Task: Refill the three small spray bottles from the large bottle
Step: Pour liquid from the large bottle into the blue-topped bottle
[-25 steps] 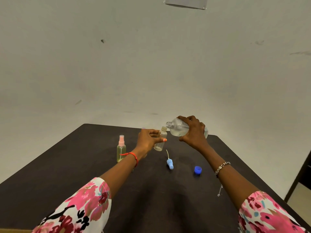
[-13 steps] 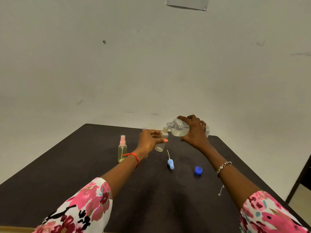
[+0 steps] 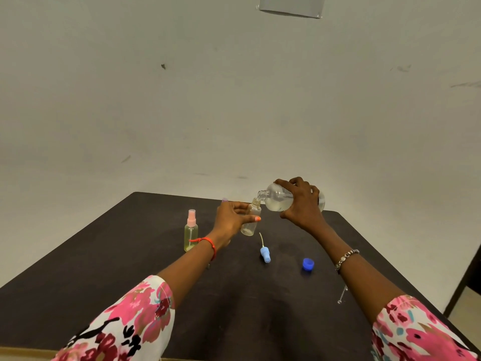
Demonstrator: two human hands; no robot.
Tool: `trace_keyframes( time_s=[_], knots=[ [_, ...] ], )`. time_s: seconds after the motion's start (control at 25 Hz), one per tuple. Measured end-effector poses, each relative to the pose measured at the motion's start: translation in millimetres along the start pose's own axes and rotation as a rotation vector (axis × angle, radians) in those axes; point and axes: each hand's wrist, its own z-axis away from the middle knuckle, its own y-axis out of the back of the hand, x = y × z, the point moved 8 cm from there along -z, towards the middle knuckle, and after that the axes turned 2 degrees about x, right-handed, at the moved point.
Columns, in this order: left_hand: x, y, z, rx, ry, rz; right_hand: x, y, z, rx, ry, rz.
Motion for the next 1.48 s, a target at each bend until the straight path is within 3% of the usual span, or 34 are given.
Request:
trace_keyframes(
  time_s=[1.48],
  knots=[
    [-1,2,11,0.015,0.033,0.054,-6,0,3,-0.01,0.02,0.013]
  ],
)
